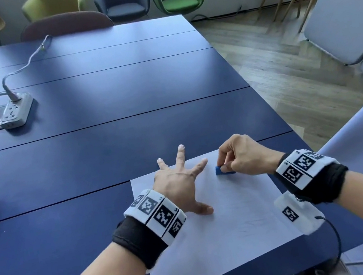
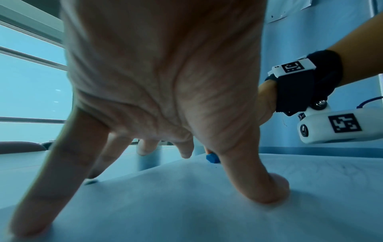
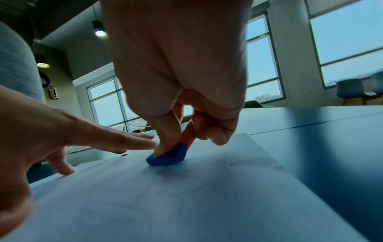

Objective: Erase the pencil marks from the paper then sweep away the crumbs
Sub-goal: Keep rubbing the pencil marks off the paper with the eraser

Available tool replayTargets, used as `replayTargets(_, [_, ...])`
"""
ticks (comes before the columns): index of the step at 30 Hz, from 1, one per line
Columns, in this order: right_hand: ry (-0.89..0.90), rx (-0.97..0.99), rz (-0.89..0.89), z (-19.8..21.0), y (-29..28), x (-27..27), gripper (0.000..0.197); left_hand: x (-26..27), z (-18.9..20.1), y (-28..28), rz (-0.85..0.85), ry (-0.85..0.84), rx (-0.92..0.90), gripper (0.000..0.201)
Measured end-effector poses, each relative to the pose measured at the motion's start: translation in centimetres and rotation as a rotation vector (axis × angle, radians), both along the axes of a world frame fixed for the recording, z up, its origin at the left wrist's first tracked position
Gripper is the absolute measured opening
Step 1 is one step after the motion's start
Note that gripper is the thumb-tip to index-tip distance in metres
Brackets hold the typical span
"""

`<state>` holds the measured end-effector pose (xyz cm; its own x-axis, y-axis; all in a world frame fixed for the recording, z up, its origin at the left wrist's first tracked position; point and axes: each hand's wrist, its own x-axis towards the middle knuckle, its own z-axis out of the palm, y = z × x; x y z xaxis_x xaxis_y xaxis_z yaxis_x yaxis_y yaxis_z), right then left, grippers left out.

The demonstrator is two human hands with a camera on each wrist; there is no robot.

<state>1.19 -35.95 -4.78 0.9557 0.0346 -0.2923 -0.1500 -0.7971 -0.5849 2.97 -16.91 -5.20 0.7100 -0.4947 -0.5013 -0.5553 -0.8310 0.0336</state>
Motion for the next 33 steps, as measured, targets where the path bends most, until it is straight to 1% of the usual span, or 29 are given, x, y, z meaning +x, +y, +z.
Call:
replayTargets(5, [-0.047,0.045,-0.096,-0.3,-0.1,0.0,0.005,0.6,0.1,-0.5,-0.011,0.054,0.037,0.116])
replayTargets(9, [-0.017,0.034,0.011,-0.4,1.2,-0.8,0.008,1.1,-0.2,-0.4,0.025,0.117,0.022,0.120])
replayTargets(14, [-0.053,0.054,-0.042,-0.3,1.2,-0.1,0.012,1.2,-0.7,0.0,0.051,0.155,-0.009,0.121])
replayTargets(16, [-0.024,0.072,0.009,-0.5,2.1,-0.8,0.013,1.2,-0.7,0.1,0.068,0.167,-0.016,0.120])
replayTargets(18, [0.010,0.069,0.075,-0.3,2.7,-1.1,0.015,1.3,-0.8,0.1,0.068,0.164,-0.018,0.120])
replayTargets(21, [-0.045,0.063,0.011,-0.1,2.1,0.1,0.011,1.5,-1.1,0.2,0.041,0.142,-0.004,0.121])
replayTargets(23, [-0.057,0.068,-0.008,-0.2,2.1,0.0,0.013,1.6,-1.3,0.1,0.030,0.125,0.005,0.122])
replayTargets(26, [0.023,0.070,0.085,-0.2,2.8,-1.0,0.023,1.6,-1.3,0.2,0.038,0.128,0.007,0.122])
replayTargets(27, [0.036,0.064,0.087,-0.1,2.7,-0.9,0.024,1.6,-1.3,0.2,0.039,0.130,0.008,0.122])
replayTargets(31, [-0.072,0.072,-0.056,-0.3,2.0,-0.2,0.011,1.6,-1.4,0.2,0.018,0.108,0.012,0.122])
replayTargets(33, [-0.042,0.082,-0.015,-0.6,2.5,-1.1,0.010,1.6,-1.4,0.3,0.015,0.092,0.010,0.122])
